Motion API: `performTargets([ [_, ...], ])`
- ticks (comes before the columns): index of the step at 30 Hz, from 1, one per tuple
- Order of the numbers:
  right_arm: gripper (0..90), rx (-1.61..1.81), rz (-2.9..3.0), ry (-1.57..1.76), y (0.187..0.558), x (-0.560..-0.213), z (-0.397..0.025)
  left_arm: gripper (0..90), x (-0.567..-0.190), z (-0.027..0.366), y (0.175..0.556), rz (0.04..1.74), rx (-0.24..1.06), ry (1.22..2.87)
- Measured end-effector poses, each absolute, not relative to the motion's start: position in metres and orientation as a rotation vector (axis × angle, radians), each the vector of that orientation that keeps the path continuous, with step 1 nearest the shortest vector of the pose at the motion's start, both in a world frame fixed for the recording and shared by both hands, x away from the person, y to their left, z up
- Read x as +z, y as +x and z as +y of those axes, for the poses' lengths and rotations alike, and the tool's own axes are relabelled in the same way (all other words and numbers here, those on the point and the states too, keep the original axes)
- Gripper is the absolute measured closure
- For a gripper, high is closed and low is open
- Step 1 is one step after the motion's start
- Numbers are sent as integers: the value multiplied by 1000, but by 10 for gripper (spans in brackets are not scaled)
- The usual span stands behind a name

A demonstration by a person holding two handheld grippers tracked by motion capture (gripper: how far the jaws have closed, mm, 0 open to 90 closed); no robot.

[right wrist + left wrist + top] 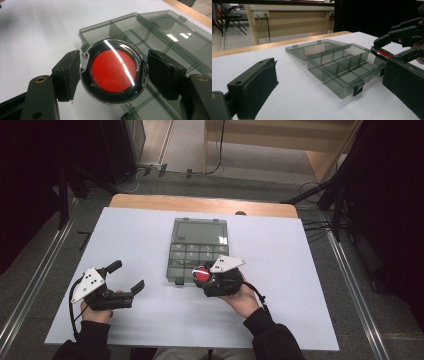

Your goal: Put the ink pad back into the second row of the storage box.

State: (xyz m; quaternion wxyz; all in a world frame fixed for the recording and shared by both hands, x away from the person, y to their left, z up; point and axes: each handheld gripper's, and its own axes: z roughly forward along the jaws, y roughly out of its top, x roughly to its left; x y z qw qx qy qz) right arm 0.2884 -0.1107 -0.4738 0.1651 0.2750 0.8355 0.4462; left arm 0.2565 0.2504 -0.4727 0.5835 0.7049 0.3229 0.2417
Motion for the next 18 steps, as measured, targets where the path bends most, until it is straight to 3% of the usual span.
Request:
performTargets([
  [5,307,1382,2297,864,297,-477,-116,0,-473,252,256,761,581,1653],
  [18,306,1253,2274,1027,313,-480,-142,0,-474,250,256,767,588,1662],
])
